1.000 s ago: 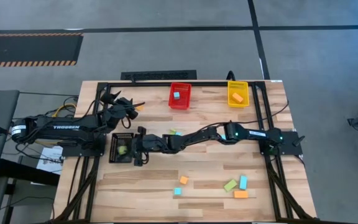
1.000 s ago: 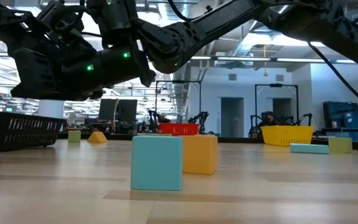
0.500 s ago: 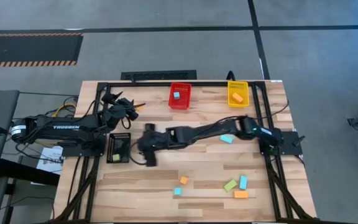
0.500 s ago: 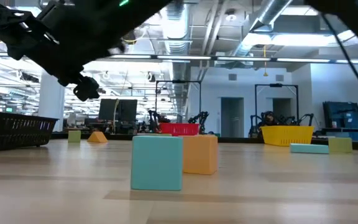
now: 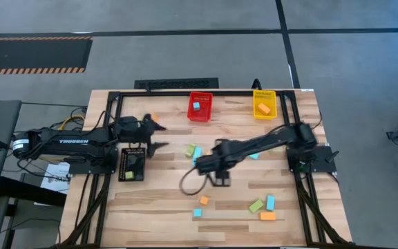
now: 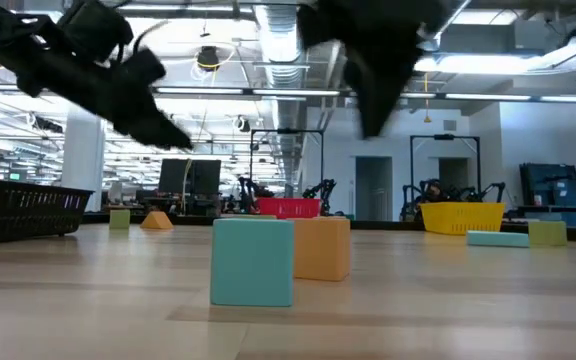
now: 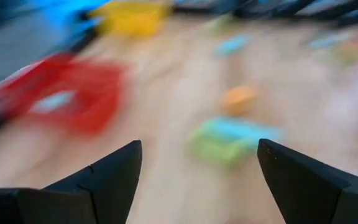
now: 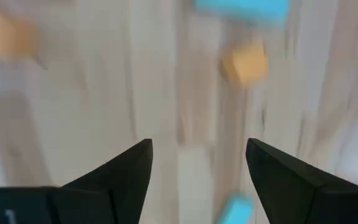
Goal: Sort & place blocks by color
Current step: Put the orange block into the yellow bin
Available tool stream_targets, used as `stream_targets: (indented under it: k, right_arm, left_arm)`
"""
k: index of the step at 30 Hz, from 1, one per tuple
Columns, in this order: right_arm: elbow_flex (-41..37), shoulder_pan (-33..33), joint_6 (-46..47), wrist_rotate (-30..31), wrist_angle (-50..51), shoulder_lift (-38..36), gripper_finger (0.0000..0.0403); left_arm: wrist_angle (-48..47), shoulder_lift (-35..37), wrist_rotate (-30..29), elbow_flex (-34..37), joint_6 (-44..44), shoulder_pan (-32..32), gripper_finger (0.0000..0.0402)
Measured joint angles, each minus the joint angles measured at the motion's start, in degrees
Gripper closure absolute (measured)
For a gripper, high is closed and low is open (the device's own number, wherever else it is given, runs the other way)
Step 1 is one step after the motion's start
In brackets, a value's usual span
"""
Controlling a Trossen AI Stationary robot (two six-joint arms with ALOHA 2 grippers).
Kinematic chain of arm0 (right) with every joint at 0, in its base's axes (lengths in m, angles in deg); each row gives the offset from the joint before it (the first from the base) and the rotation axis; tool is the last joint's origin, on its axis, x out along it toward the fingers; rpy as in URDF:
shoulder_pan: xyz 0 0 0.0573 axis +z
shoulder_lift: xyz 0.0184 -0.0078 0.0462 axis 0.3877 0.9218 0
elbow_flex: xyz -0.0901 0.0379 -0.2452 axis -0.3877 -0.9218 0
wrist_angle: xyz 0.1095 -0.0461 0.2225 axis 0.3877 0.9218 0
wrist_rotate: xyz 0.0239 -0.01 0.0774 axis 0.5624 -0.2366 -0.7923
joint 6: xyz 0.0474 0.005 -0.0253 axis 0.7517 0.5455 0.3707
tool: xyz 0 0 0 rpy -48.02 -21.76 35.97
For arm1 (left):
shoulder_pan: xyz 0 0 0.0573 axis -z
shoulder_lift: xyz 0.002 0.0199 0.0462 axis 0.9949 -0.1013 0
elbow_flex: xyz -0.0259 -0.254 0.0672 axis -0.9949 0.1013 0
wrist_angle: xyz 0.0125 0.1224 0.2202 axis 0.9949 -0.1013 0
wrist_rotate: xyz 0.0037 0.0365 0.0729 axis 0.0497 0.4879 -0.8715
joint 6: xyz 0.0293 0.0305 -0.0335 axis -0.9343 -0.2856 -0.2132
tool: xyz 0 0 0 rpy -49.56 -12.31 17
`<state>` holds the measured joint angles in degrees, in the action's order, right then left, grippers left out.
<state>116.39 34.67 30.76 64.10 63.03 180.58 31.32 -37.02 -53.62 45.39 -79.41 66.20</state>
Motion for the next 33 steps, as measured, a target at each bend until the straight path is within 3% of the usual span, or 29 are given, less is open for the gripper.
stream_targets:
  k: [2,4,10,14,22,33]
  right_arm:
    - [-8.9,-0.1,4.8,-1.3,-2.8,-4.8,0.0121]
    - [-17.2,0.1,10.7,-4.1,-7.5,-10.1,0.0121]
    - [-32.8,7.1,30.2,-15.6,-21.1,-22.5,0.0121]
    - [-34.8,15.9,38.8,-15.9,-25.0,-25.6,0.0121]
    - [-34.8,30.6,42.9,-17.6,-25.9,-22.3,0.0121]
    - [-34.8,35.0,47.2,-17.3,-26.2,-21.1,0.0121]
  left_arm:
    - [4.1,0.0,6.8,0.0,1.3,0.1,0.0095]
    - [7.6,0.0,9.6,0.0,2.0,0.4,0.0095]
    - [12.9,0.0,9.0,0.0,-1.1,0.5,0.0095]
    - [14.9,0.0,5.7,0.0,-3.9,0.5,0.0095]
    - [19.8,0.0,2.9,0.0,-6.9,0.5,0.0095]
    - [20.3,0.0,2.1,0.0,-6.9,0.5,0.0095]
